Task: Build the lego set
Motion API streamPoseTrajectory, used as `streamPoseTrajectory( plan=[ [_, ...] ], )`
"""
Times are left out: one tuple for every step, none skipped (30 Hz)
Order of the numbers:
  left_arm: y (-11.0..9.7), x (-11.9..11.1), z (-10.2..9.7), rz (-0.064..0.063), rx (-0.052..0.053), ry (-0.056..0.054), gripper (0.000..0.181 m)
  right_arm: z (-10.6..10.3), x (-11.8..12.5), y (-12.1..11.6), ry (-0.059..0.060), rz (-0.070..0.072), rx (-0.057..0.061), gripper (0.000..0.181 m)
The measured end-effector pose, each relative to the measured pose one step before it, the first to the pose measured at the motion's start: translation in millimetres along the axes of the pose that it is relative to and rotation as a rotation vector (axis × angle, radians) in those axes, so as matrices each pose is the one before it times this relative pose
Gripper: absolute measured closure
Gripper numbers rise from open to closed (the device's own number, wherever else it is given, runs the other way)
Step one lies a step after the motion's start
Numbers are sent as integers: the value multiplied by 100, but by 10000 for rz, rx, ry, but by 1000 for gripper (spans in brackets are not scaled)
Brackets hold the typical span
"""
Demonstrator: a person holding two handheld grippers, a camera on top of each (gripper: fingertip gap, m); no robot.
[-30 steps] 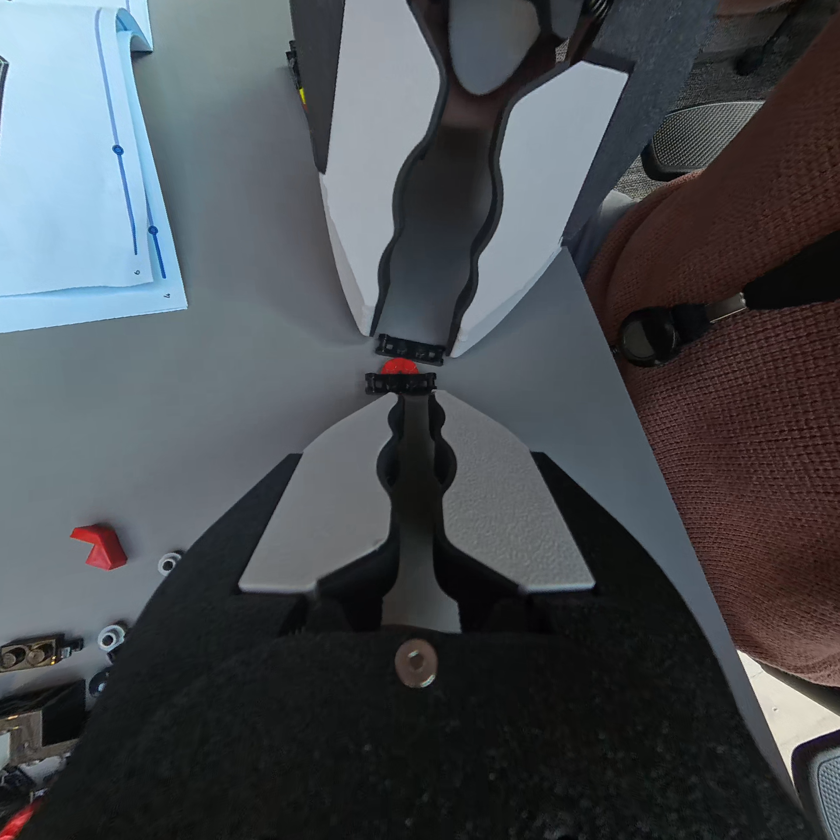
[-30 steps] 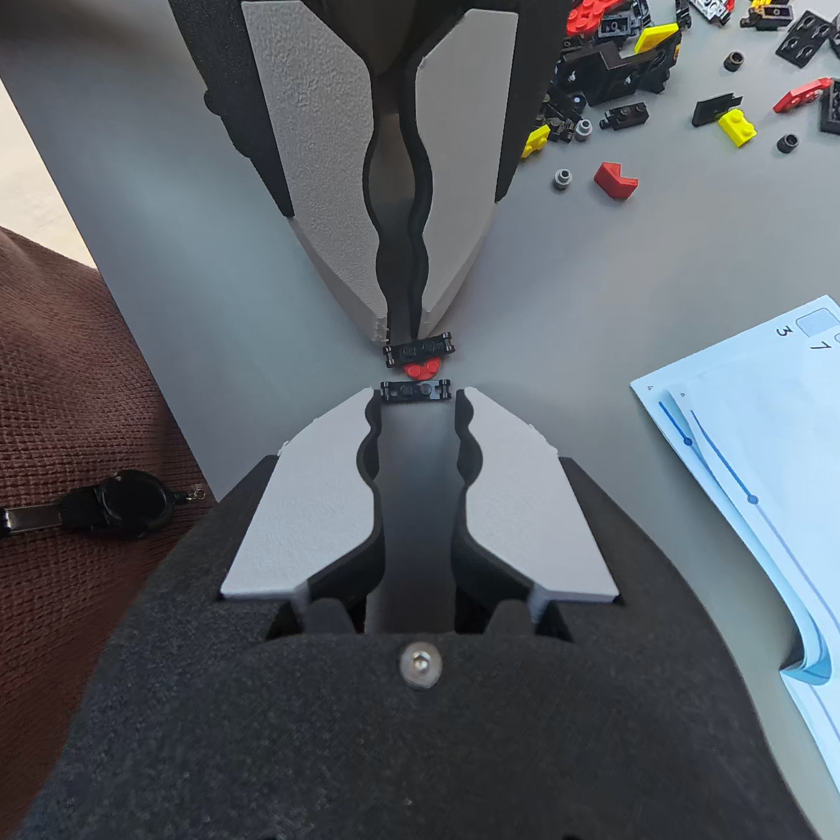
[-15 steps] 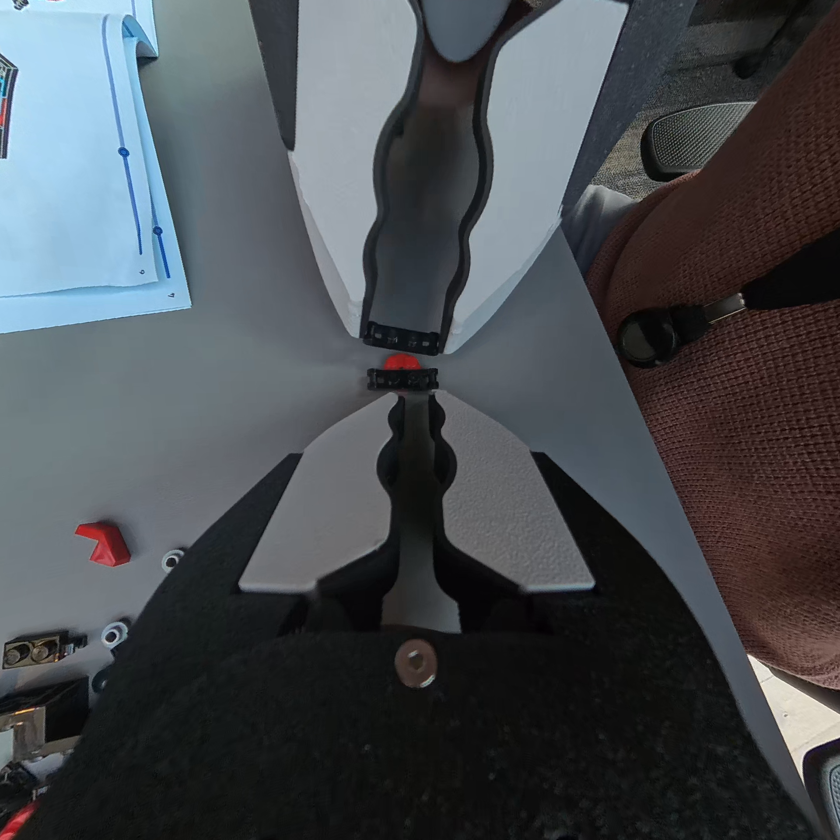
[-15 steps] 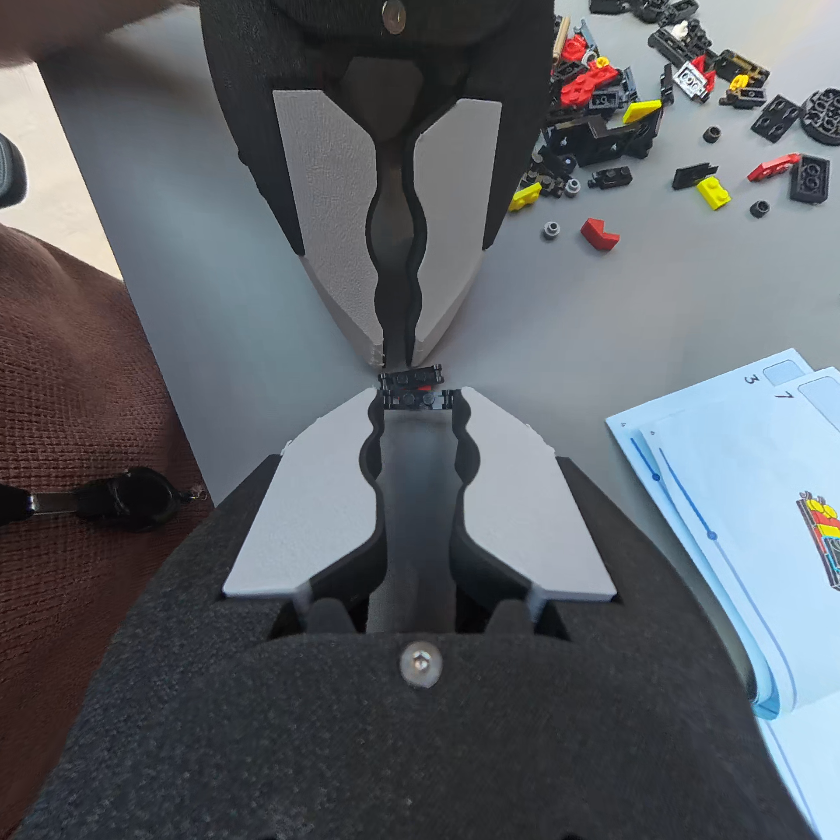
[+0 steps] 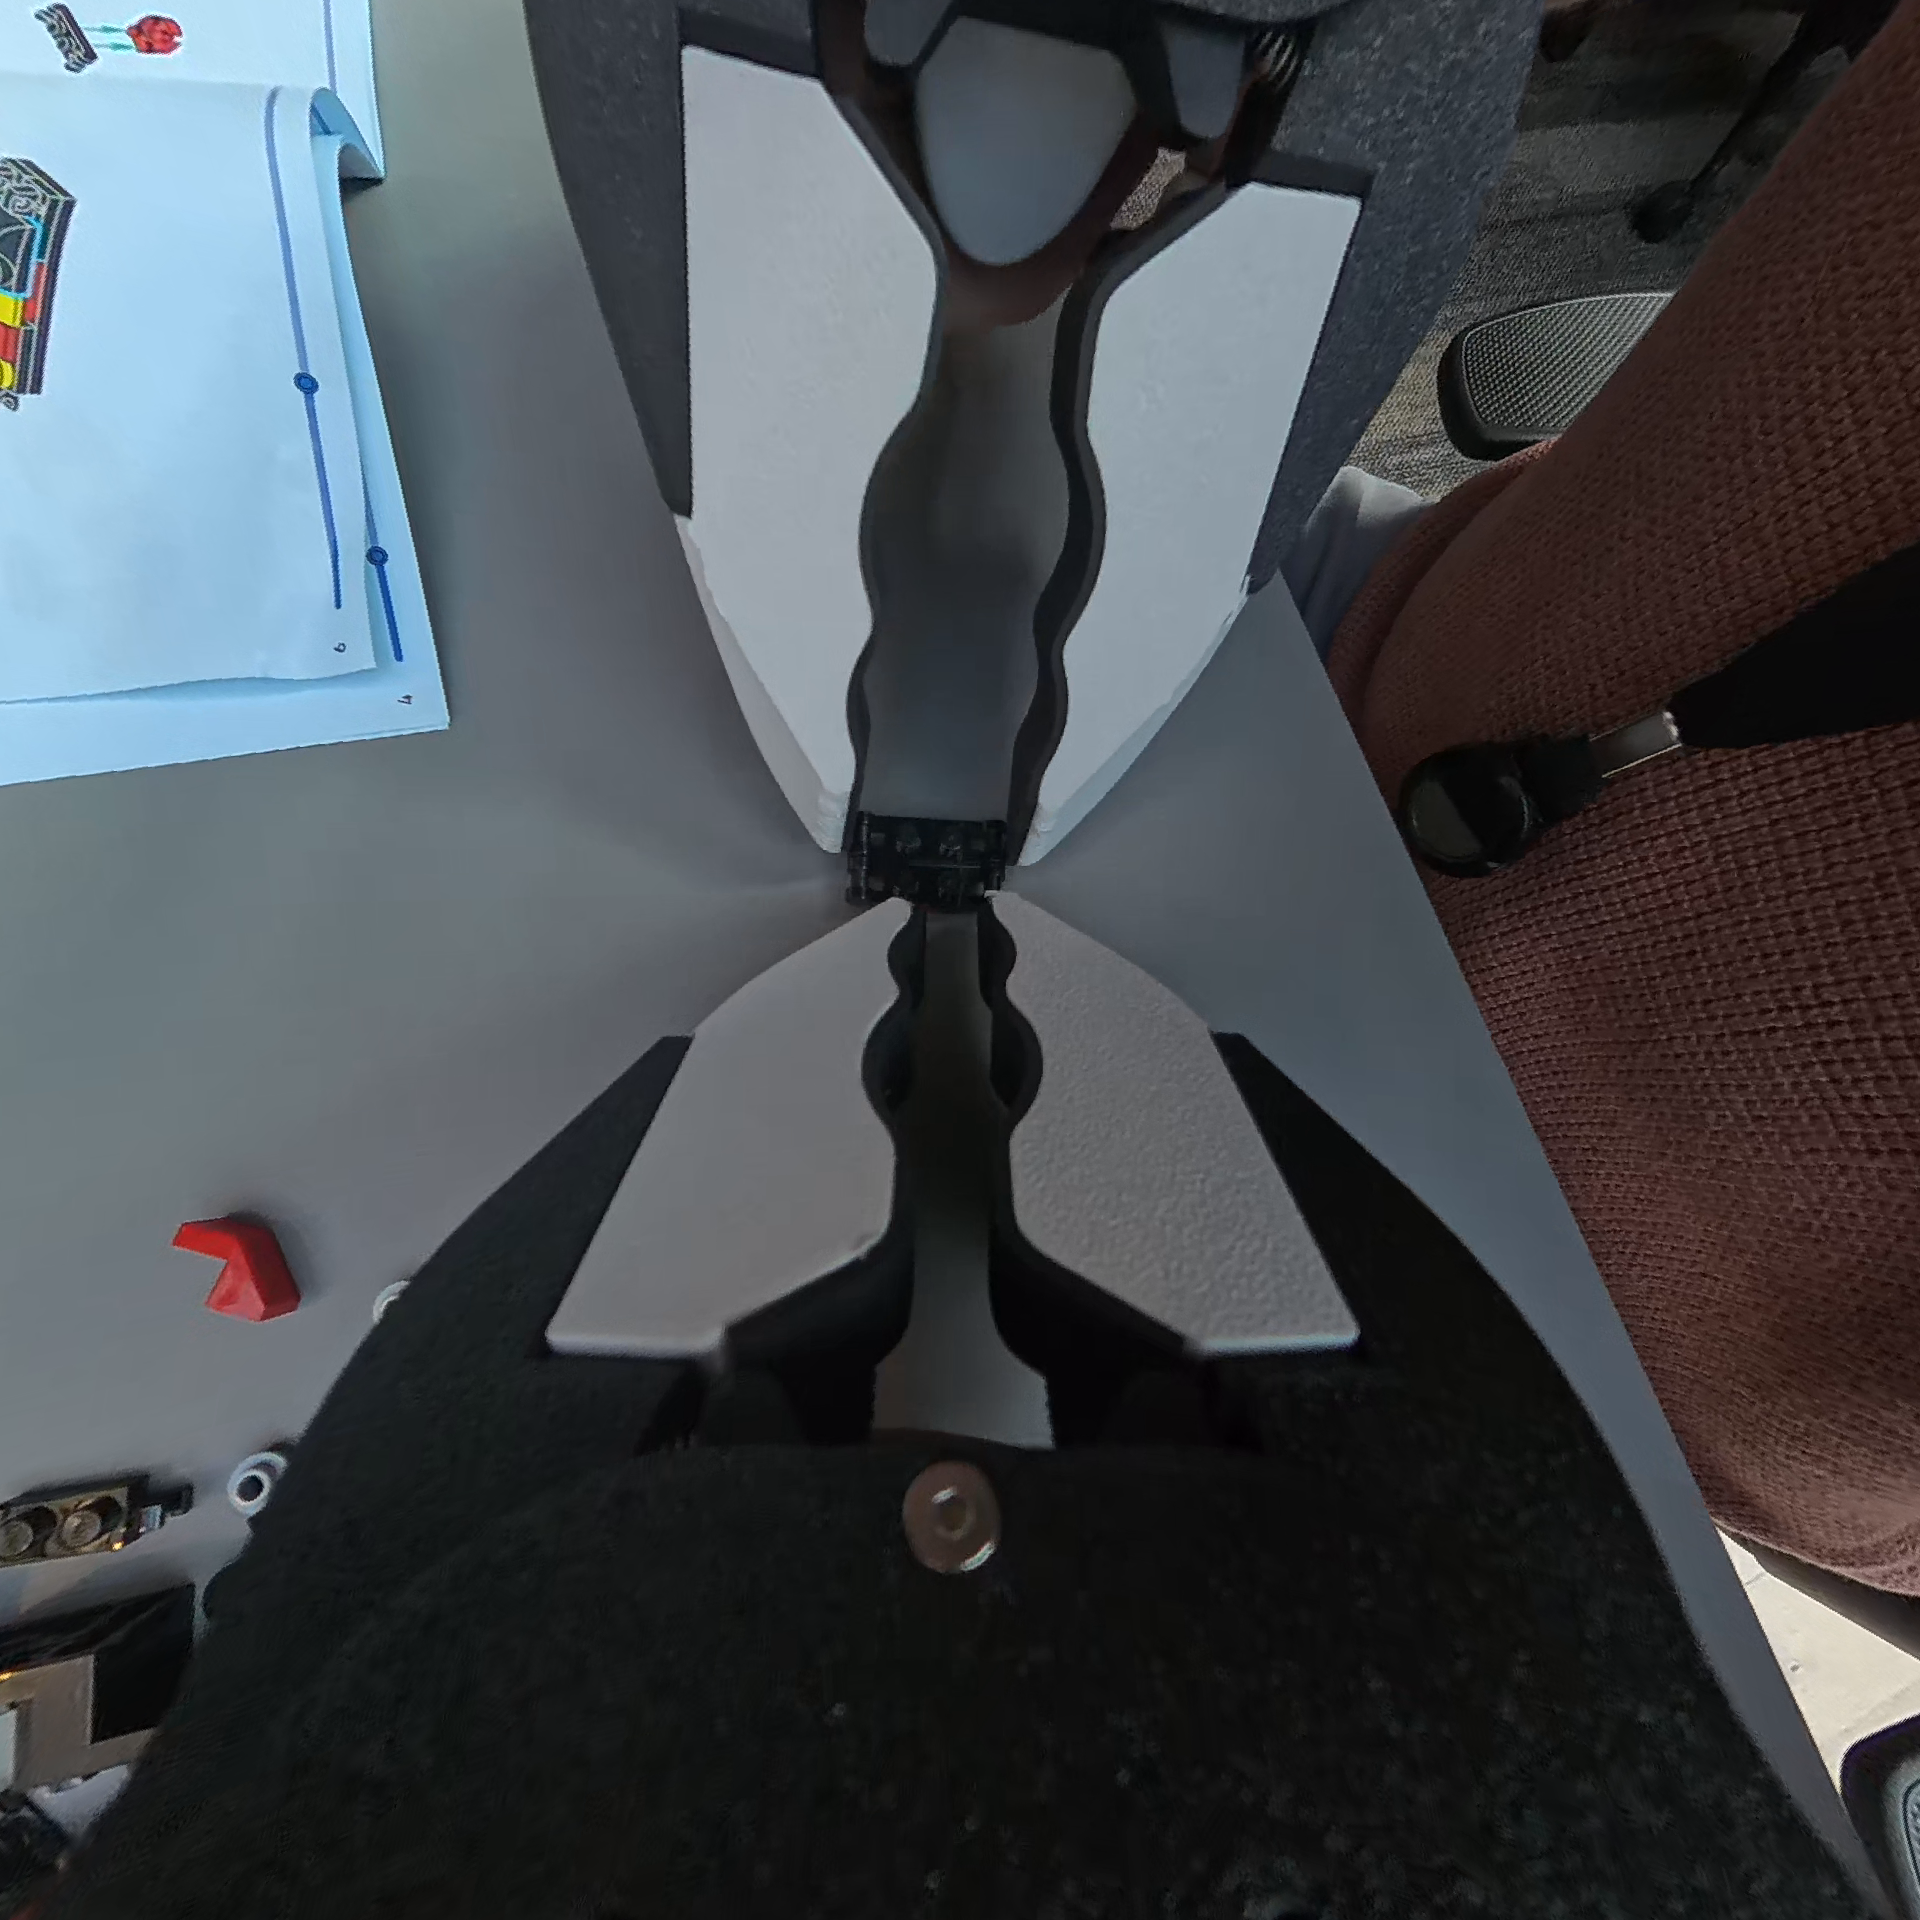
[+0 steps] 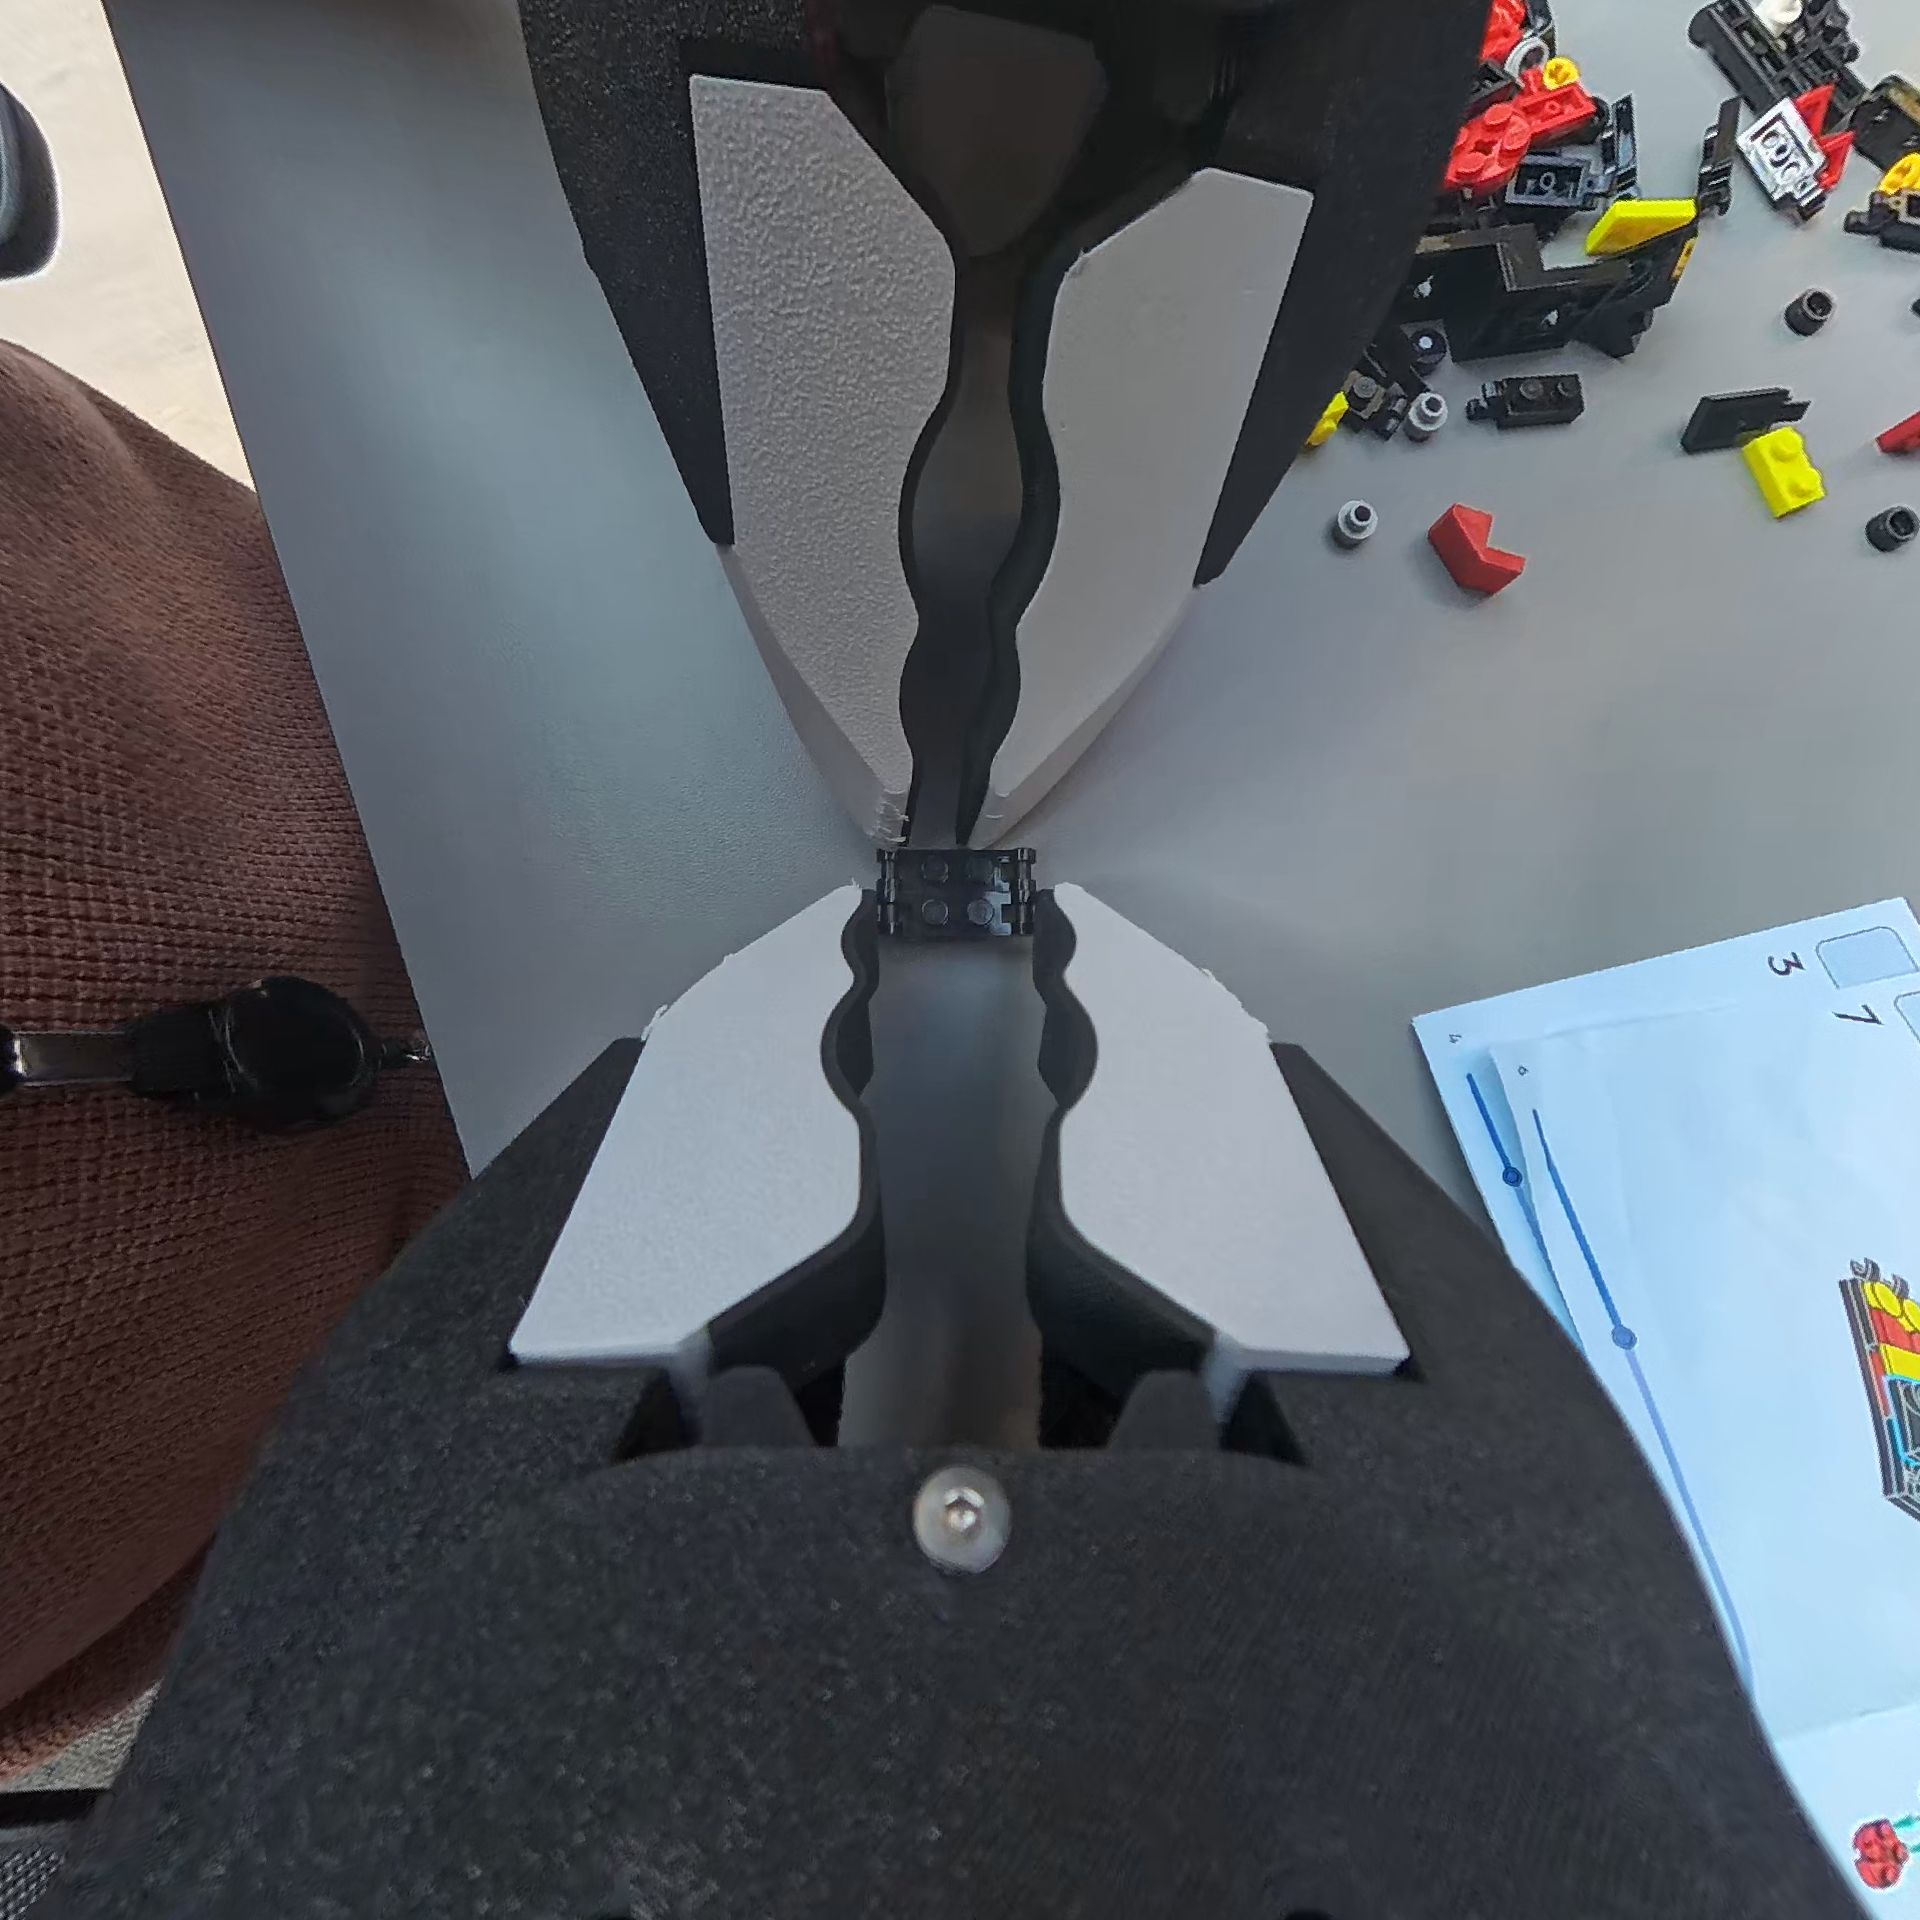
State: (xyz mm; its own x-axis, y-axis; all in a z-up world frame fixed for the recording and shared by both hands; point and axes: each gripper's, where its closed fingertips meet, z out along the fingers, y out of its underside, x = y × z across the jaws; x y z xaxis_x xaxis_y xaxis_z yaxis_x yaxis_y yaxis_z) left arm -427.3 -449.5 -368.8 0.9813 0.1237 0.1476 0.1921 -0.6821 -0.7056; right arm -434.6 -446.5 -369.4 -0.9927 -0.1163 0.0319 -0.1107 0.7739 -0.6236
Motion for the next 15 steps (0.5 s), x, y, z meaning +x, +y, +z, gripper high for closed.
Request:
streamPoseTrajectory(
  plan=[
    [-9, 11, 2, 12, 13, 8, 172, 4, 5, 8, -13, -29, -72, 154],
    [7, 2, 4, 3, 6, 5, 172, 19, 6, 3, 7, -73, -81, 154],
    [-6, -7, 2, -9, 3, -3, 173, 1, -3, 10, -10, -23, -74, 154],
    [-7, -5, 4, -6, 5, -7, 173, 10, -1, 16, -23, 19, -76, 154],
    [9, -11, 0, 10, 10, -8, 173, 17, -4, 16, -13, -2, -63, 154],
    [-7, -13, 2, 5, 12, -14, 173, 8, -7, 6, -22, 38, -44, 154],
    [3, -28, 8, -6, 2, -16, 174, 24, -6, 29, -19, 8, -32, 154],
    [-4, -25, 3, 5, 4, -24, 174, 41, -7, 50, -29, 51, -60, 153],
    [-5, -32, 7, 8, 0, -29, 175, 20, -40, 25, -43, 20, -58, 153],
    [-8, -12, -1, 5, -2, -24, 175, 34, 0, 22, -20, 7, -58, 153],
    [2, -26, 11, 5, 6, -24, 176, 19, -12, 27, -20, 22, -67, 153],
    [-1, -16, 3, 7, 4, -24, 176, 14, 12, 24, 67, -123, -56, 153],
    [2, -18, 4, 13, -4, -22, 176, 23, -7, 19, 13, -24, -5, 153],
    [-7, -6, -1, 15, -1, -21, 176, 14, 6, 5, -52, 63, 61, 153],
    [10, 3, -1, 25, 0, -21, 176, 6, -7, 9, -62, 101, 78, 153]
  ],
)
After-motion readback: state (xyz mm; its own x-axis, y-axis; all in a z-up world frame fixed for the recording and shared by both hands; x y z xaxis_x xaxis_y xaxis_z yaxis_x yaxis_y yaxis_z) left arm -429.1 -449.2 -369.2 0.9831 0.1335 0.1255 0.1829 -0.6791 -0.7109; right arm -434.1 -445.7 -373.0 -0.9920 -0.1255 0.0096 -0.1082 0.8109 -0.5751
